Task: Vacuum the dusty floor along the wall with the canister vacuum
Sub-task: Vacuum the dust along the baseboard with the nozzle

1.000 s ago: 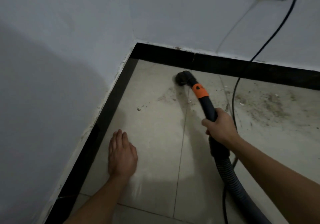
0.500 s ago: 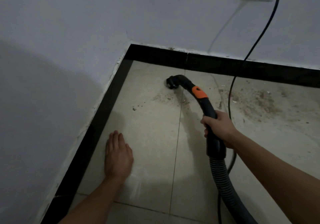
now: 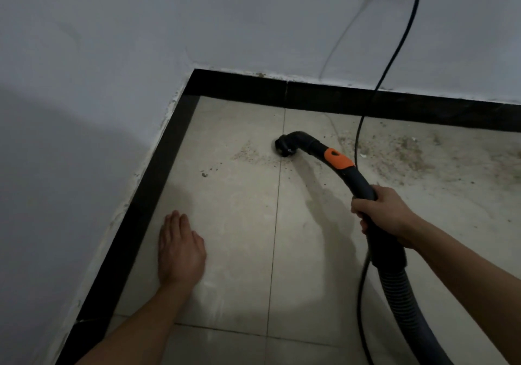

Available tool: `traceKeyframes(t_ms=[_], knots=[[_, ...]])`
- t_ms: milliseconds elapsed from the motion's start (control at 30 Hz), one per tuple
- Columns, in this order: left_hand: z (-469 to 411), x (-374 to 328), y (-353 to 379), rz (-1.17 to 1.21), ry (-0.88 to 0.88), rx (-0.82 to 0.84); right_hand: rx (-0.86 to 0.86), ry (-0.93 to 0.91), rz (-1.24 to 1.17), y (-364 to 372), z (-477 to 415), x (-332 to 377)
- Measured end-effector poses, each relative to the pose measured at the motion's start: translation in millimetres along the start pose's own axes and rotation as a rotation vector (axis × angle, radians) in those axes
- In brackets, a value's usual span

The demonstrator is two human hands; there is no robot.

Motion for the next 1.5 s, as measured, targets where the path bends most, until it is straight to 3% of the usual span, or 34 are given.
traceKeyframes(t_ms=[367,533,633,733,933,1100,1300,1500], knots=[[3.0,-2.9,-1.7,-0.007,-0.002,0.001,0.091,-0.019,0.025,7.7,26.6,-18.5],[2.0,-2.7,-0.7,0.003,-0.018,-0.001,0.047,-0.030,-0.033,22.3,2.2,6.7],[2.5,-2.2,-0.3,0.010,-0.015,-0.004,0.118,-0.029,-0.048,31.8,-12.1,29.8],[1.3,-0.5,1.6,0.003,-0.011,-0.006,0.217,-0.049,0.039,39.0,-21.0,41.1],[0.4,0.1,2.2,0.031,-0.028,-0.005,0.045,-0.103,0.134,48.1,-42.2,48.3],[-1.9,2.1,2.5,0.033,-0.043,0.007,0.277,-0.153,0.209,78.0,-46.0,60.7],[-2.3,4.9,4.9,0.019,-0.042,0.016,0.344,-0.166,0.313,84.0,-33.0,58.9],[-0.7,4.4,4.6,0.017,-0.034,0.024,0.306,-0.184,0.394,100.8,-16.9,60.3]])
Point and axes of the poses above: each hand's wrist, its own z-axis away from the middle knuckle, its own y-axis out of the palm, x = y × z, the point moved 4 cm from there along -z, towards the middle knuckle, and after that the axes turned 11 degrees about x, right-handed, at the moved point
